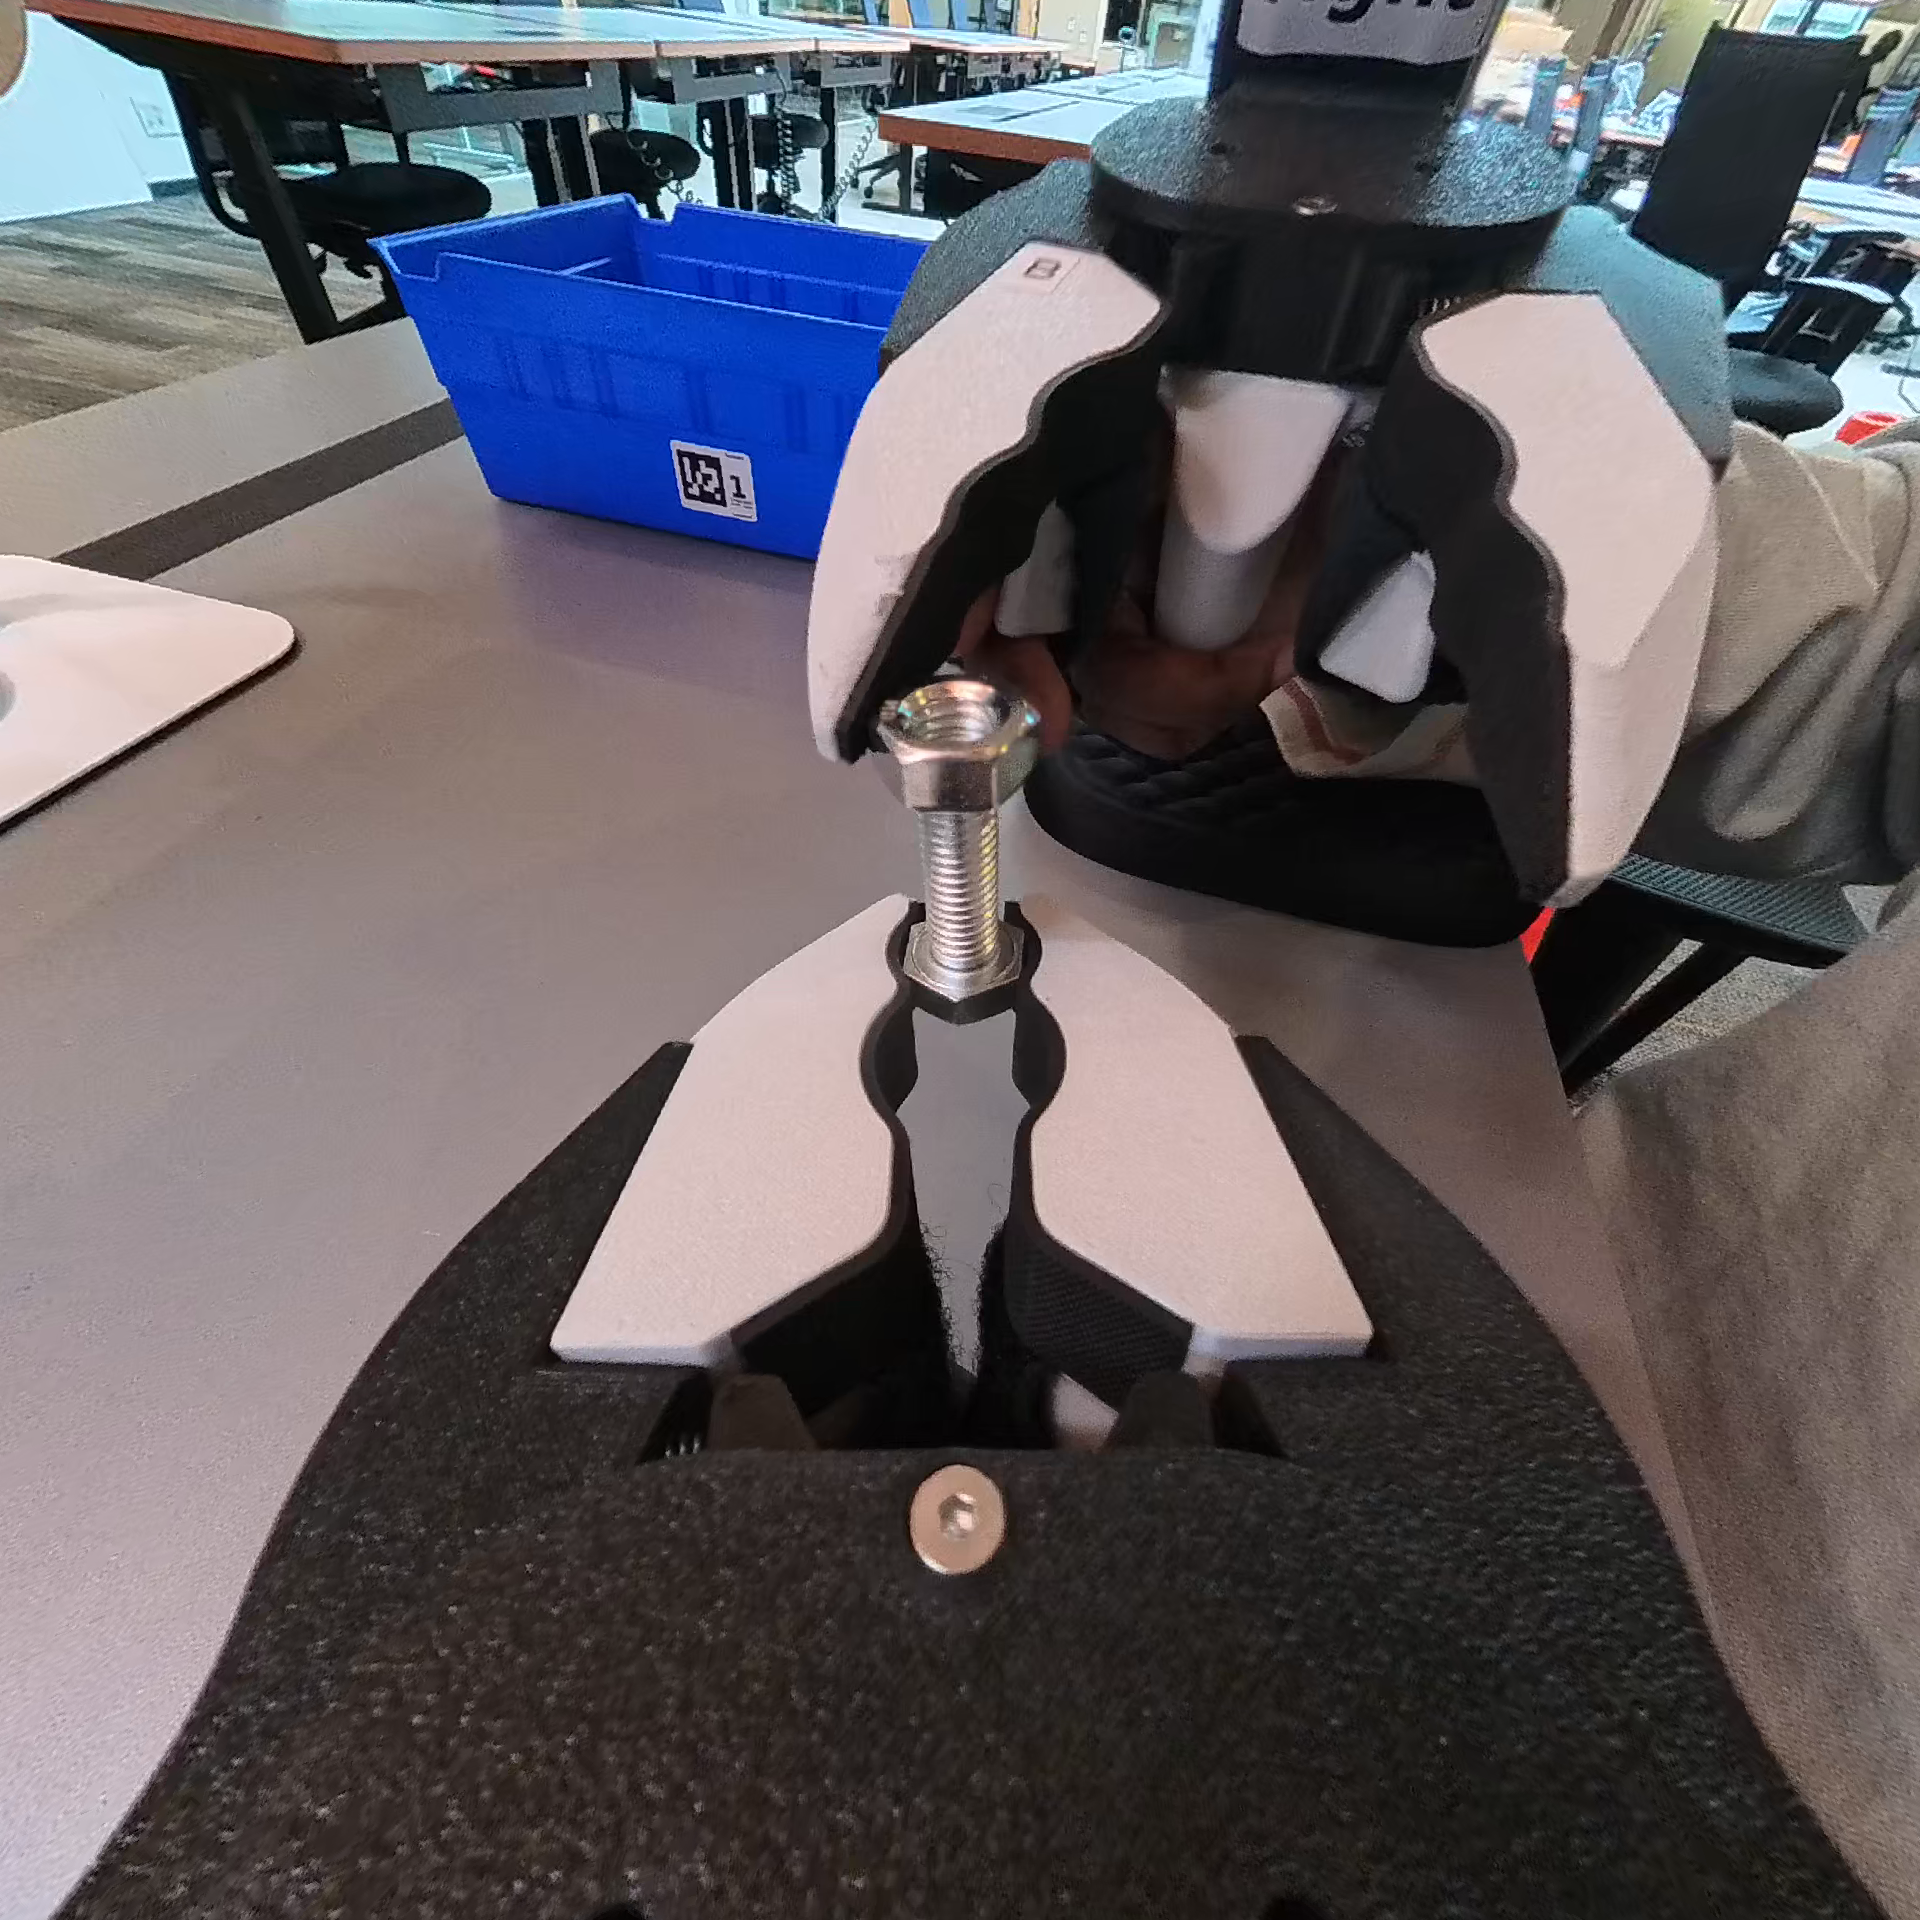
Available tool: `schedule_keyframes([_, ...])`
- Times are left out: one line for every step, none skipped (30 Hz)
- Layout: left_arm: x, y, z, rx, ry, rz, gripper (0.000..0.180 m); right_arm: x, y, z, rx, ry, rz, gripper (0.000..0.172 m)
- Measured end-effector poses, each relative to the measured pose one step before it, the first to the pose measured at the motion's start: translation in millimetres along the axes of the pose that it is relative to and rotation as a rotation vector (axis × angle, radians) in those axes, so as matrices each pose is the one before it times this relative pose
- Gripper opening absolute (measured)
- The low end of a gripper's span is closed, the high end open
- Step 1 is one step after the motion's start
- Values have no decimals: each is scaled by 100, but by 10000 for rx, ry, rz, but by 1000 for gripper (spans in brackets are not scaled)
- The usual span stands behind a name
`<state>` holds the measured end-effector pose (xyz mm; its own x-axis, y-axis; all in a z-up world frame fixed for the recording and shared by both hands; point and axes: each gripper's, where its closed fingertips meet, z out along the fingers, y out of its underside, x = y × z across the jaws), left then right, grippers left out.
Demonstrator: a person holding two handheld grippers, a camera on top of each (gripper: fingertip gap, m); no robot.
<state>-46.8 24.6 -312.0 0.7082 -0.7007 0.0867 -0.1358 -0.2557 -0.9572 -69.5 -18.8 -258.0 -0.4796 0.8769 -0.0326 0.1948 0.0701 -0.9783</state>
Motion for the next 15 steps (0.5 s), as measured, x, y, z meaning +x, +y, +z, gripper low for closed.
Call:
schedule_keyframes([-13,8,13,-10,-15,0,14,-23,4,-103,-26,45,-43,70])
schedule_keyframes([-6,-6,7,-6,-6,-1,14,-28,2,-138,-19,47,-14,70])
schedule_keyframes([-24,-1,5,-2,-7,-8,14,-26,-12,-162,-11,55,11,70])
schedule_keyframes([1,8,9,-1,4,-5,13,-63,13,-153,-16,39,9,70])
schedule_keyframes([-14,-11,-8,2,-7,-2,13,-25,49,-135,-33,53,3,70])
schedule_keyframes([-16,10,2,-1,-6,-10,13,-38,53,-114,-22,47,-12,70])
schedule_keyframes([-3,-1,5,-2,7,-13,13,-43,59,-111,-19,28,-10,70])
schedule_keyframes([-17,-6,-4,5,-4,-13,13,-22,35,-106,-9,23,16,69])
schedule_keyframes([-18,-28,-22,21,-12,-5,13,-14,56,-115,-26,12,36,68])
schedule_keyframes([12,-26,-22,20,7,8,13,42,39,-98,-33,39,24,66])
schedule_keyframes([37,-3,-2,6,14,24,13,207,-67,-60,43,117,4,66])
schedule_keyframes([27,13,12,-12,7,23,14,208,-210,6,135,85,-5,68])
schedule_keyframes([47,22,30,-25,20,20,14,102,-246,111,164,2,18,70])
schedule_keyframes([23,37,29,-30,9,14,14,10,-150,238,95,-59,24,72])
schedule_keyframes([6,21,9,-11,-1,9,14,-35,24,302,-18,-72,-13,73])
